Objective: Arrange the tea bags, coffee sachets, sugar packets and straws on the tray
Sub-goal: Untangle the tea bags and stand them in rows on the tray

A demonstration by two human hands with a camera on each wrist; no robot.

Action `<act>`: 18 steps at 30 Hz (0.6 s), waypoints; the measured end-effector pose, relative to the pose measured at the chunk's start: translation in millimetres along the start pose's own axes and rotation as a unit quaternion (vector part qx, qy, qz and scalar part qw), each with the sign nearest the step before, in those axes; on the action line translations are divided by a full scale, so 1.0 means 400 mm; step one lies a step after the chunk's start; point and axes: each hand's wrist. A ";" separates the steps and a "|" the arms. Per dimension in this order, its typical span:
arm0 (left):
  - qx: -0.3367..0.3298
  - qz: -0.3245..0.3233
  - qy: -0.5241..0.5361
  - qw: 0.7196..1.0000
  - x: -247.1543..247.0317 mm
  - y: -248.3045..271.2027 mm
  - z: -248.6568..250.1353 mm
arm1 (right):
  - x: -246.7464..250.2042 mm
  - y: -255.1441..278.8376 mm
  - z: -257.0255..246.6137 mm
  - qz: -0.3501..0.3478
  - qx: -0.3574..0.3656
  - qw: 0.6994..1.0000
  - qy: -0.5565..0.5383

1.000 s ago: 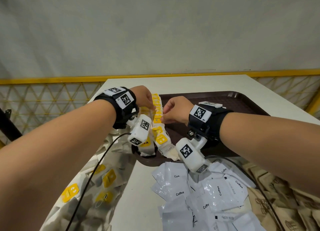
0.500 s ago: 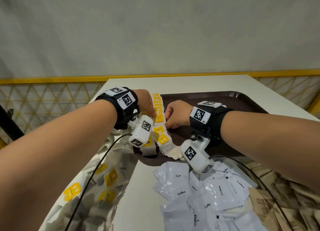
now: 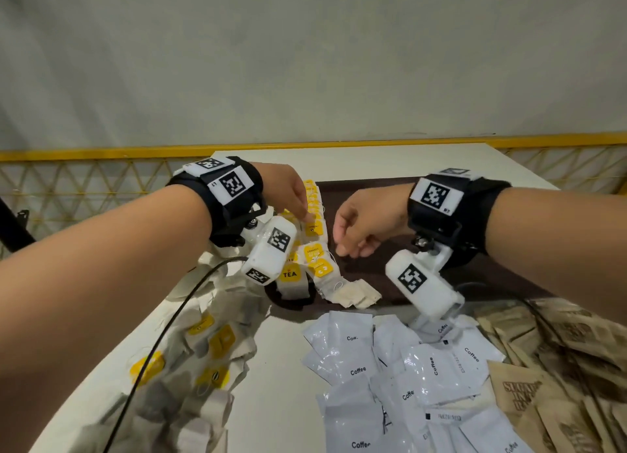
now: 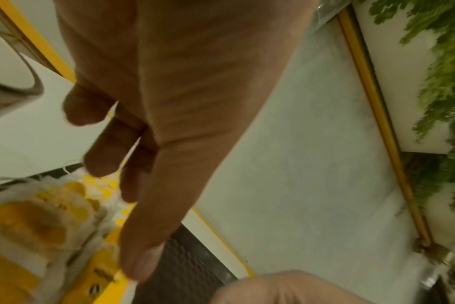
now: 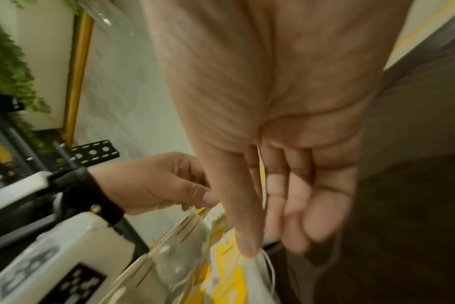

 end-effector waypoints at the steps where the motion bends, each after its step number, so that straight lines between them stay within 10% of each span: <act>1: -0.003 -0.030 -0.018 0.999 0.002 0.013 0.009 | -0.005 0.018 -0.001 -0.028 -0.011 0.999 0.026; 6: -0.005 -0.095 -0.083 0.992 -0.031 0.036 0.053 | -0.061 0.082 0.006 -0.025 -0.044 0.993 0.108; 18: -0.015 0.013 -0.074 0.997 -0.054 0.028 0.056 | -0.077 0.100 0.021 0.012 0.007 1.000 0.005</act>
Point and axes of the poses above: each hand's wrist, its own y-axis away from the middle knuckle, its own x-axis out of the back of the hand, z = x × y, and after that the axes turned 1 degree about -z, right-handed
